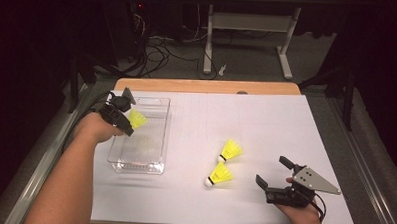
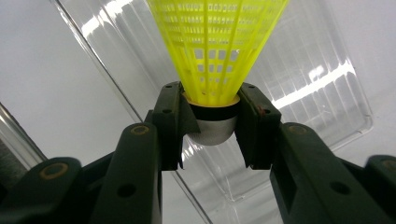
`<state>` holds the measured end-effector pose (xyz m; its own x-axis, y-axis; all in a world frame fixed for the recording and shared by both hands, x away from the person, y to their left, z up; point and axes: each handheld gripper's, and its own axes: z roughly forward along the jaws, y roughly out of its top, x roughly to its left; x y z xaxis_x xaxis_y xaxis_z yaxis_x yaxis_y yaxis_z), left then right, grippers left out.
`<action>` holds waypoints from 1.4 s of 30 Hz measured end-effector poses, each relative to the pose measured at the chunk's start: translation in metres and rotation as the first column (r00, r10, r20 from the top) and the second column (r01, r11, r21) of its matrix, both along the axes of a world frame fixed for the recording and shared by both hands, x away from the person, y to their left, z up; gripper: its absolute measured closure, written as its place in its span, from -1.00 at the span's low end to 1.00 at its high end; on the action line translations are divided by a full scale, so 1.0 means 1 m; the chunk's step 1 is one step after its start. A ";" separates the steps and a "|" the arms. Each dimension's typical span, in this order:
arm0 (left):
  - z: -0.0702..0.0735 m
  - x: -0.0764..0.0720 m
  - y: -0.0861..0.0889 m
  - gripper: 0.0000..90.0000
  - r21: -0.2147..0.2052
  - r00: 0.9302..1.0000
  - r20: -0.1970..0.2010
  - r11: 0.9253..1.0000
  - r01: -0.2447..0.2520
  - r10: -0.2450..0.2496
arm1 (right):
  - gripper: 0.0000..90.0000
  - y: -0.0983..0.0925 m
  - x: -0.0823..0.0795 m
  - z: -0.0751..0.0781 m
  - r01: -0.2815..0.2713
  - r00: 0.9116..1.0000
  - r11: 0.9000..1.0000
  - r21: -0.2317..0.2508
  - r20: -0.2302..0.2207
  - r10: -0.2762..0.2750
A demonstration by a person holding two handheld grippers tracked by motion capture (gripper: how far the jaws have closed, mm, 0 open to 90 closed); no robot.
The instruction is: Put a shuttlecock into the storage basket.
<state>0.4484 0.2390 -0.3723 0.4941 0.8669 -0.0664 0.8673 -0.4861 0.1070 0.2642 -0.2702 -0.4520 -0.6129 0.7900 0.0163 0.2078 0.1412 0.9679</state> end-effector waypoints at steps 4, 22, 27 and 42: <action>-0.004 0.002 0.000 0.44 0.006 1.000 -0.010 1.000 -0.012 0.012 | -0.99 0.000 0.000 0.000 0.000 1.000 1.000 0.000 0.000 0.000; -0.024 0.006 0.001 0.44 -0.008 0.998 -0.049 0.999 -0.037 0.037 | -0.99 0.001 0.001 -0.001 -0.006 1.000 1.000 -0.005 -0.006 0.006; -0.026 0.006 -0.003 0.44 -0.001 0.999 -0.044 1.000 -0.026 0.026 | -0.99 0.001 0.001 -0.001 -0.008 1.000 1.000 -0.007 -0.006 0.008; -0.037 0.005 -0.017 0.43 0.011 0.997 0.010 0.997 -0.081 0.081 | -0.99 0.001 0.000 -0.001 -0.012 1.000 1.000 -0.003 -0.003 0.012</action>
<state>0.4532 0.2224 -0.4092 0.4224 0.9049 -0.0520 0.9030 -0.4153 0.1100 0.2647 -0.2694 -0.4526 -0.6224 0.7825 0.0155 0.2086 0.1467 0.9669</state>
